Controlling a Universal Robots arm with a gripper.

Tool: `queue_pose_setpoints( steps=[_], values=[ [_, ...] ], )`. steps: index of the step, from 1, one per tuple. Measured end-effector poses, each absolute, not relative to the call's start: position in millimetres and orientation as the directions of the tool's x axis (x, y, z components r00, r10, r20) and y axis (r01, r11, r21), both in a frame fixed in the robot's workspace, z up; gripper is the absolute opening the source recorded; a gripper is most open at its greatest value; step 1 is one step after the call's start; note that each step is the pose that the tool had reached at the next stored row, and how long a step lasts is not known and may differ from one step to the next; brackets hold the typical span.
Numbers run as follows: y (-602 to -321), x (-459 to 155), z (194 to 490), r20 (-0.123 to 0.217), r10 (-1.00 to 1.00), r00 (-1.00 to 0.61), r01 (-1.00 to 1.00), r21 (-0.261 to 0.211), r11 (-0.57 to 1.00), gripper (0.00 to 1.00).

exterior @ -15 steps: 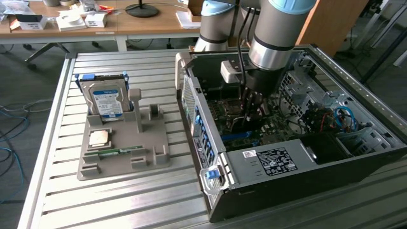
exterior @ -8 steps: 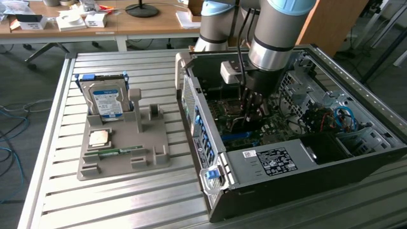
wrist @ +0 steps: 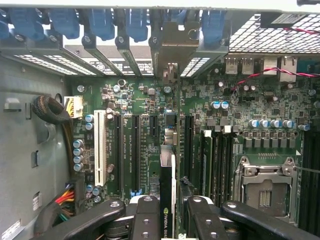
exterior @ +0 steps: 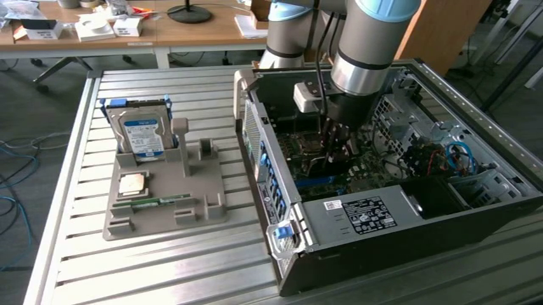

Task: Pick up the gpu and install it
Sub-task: 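Insert the gpu into the slot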

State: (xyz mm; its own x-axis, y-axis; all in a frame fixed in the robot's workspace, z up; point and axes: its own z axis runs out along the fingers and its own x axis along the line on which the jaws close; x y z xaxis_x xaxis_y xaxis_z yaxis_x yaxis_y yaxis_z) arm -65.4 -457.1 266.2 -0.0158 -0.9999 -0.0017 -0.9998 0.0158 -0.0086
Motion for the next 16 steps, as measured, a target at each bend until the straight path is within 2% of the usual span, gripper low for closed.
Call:
queue_pose_setpoints(
  steps=[16],
  values=[
    [-457.1,-66.5,265.0,-0.002,-1.0,-0.015,-1.0,-0.01,0.015,0.26]
  ],
)
